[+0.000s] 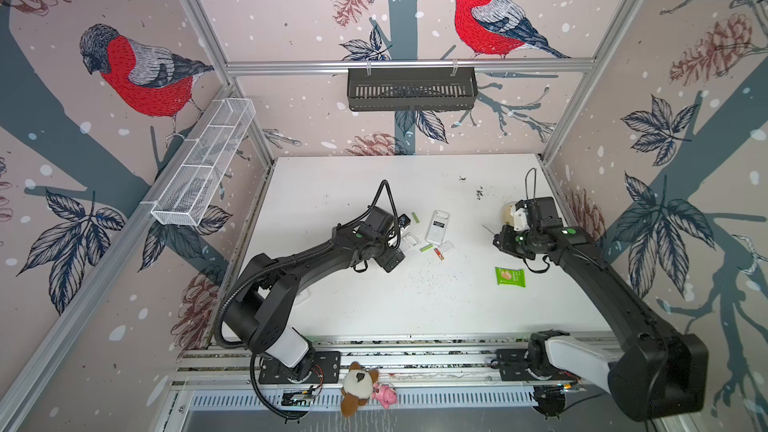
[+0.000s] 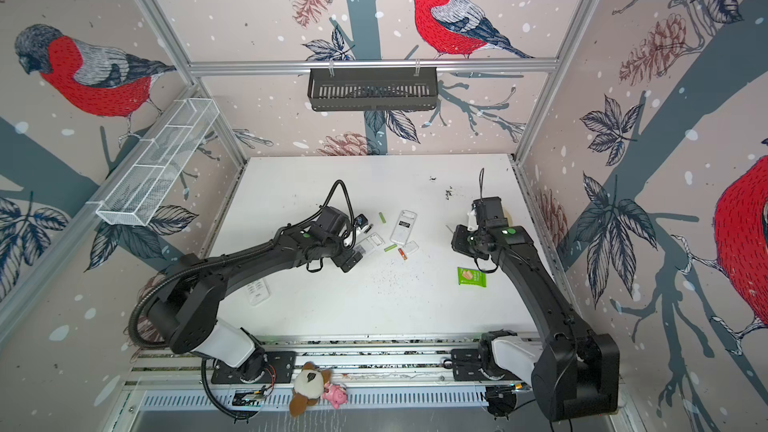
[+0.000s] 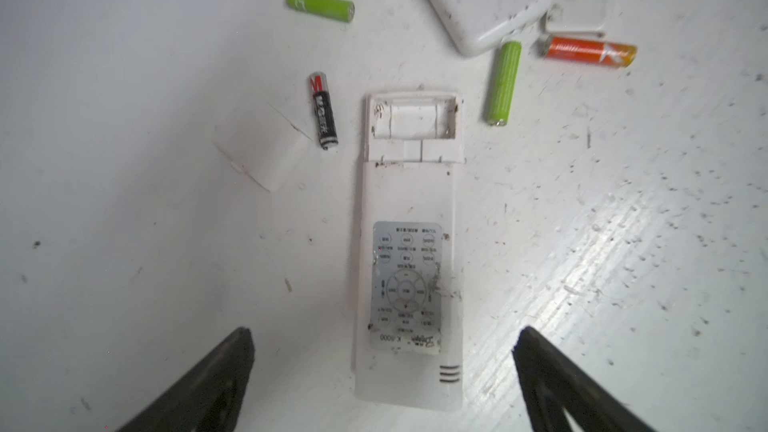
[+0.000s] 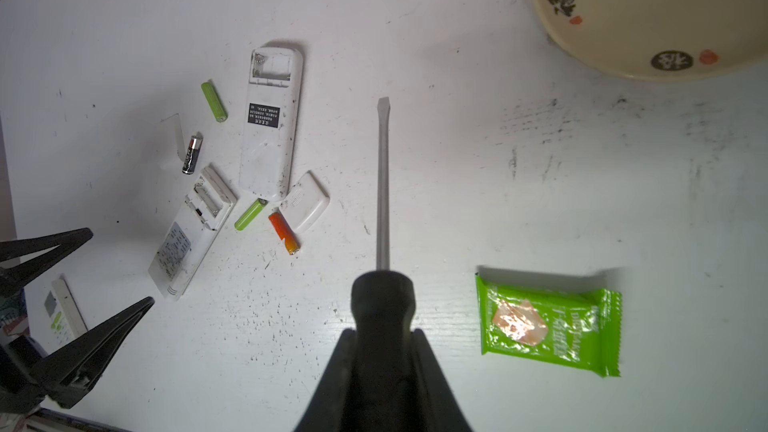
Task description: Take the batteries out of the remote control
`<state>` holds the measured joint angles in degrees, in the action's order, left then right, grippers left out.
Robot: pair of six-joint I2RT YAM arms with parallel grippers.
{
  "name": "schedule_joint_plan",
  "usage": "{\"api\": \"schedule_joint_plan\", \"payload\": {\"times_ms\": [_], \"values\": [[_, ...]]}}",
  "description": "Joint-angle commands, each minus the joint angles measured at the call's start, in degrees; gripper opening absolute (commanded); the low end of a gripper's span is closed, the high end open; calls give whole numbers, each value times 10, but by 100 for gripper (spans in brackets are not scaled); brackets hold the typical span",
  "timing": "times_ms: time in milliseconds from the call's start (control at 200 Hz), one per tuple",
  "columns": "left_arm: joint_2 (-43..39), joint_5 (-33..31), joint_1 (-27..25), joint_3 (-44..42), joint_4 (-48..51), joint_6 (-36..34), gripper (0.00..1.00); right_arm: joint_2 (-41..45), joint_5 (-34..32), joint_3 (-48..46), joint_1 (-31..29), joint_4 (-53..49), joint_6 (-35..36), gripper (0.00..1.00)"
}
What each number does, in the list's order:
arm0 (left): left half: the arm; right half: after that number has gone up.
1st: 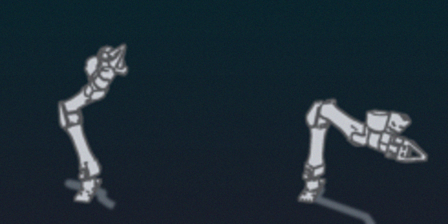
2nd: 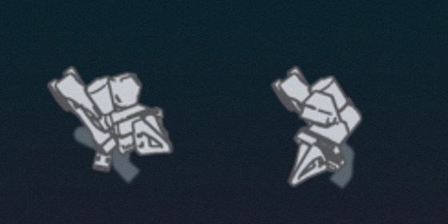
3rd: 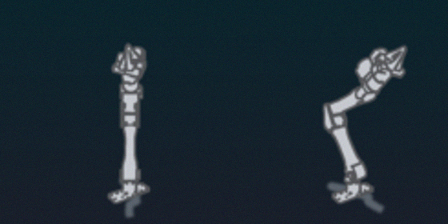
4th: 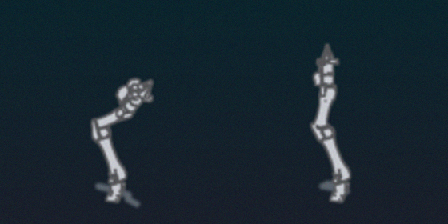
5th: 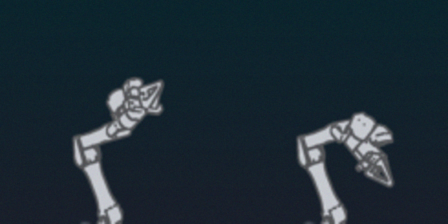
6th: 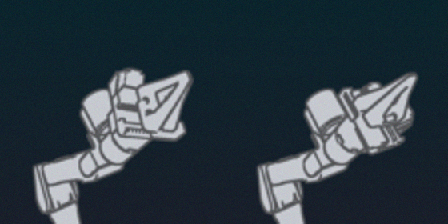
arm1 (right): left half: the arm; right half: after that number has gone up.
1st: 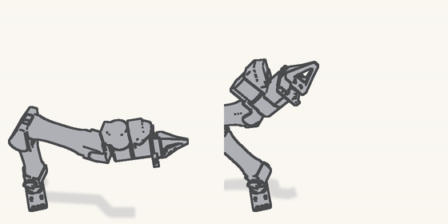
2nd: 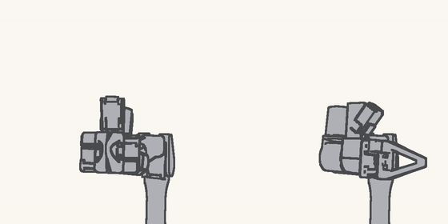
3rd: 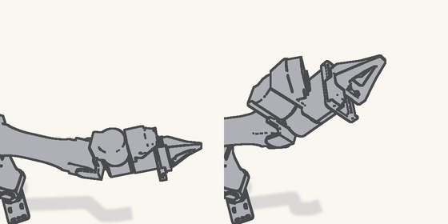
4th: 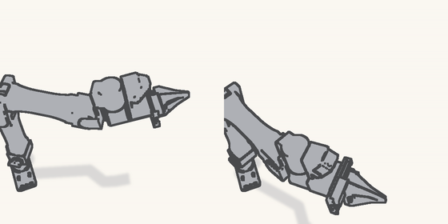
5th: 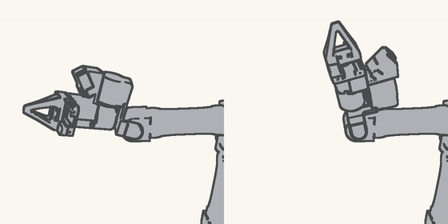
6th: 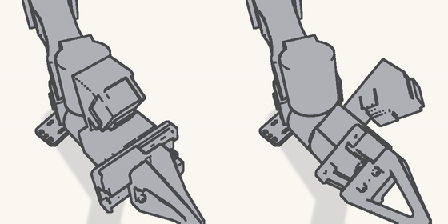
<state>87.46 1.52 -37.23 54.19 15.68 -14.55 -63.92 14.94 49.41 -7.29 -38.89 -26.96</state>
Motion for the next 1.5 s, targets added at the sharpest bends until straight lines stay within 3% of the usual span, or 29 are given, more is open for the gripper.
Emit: {"api": "schedule_joint_plan", "payload": {"times_ms": [0, 190, 430, 856, 1106, 1271, 1401, 1496], "values": [[-28, 37, 2, 13, -9, 40, 98, 33, 49, -37, 6, 55, -6, 0], [-79, 5, 9, 25, -59, 130, 99, 83, 78, -114, 5, 152, -63, 1], [-100, 6, 92, 77, -19, 223, 99, 107, 87, -160, 3, 205, -102, 0], [-189, -33, 188, 33, 28, 263, 99, 111, 101, -164, 2, 219, -93, 0], [-251, -98, 231, -4, 88, 290, 99, 94, 109, -156, 2, 224, -85, 0], [-274, -116, 310, -19, 170, 373, 99, 82, 111, -150, 2, 229, -82, 1], [-292, -78, 396, -53, 212, 428, 99, 69, 117, -143, 1, 232, -77, 0], [-299, -97, 415, -75, 226, 456, 99, 50, 120, -131, -5, 236, -67, 0]]}}
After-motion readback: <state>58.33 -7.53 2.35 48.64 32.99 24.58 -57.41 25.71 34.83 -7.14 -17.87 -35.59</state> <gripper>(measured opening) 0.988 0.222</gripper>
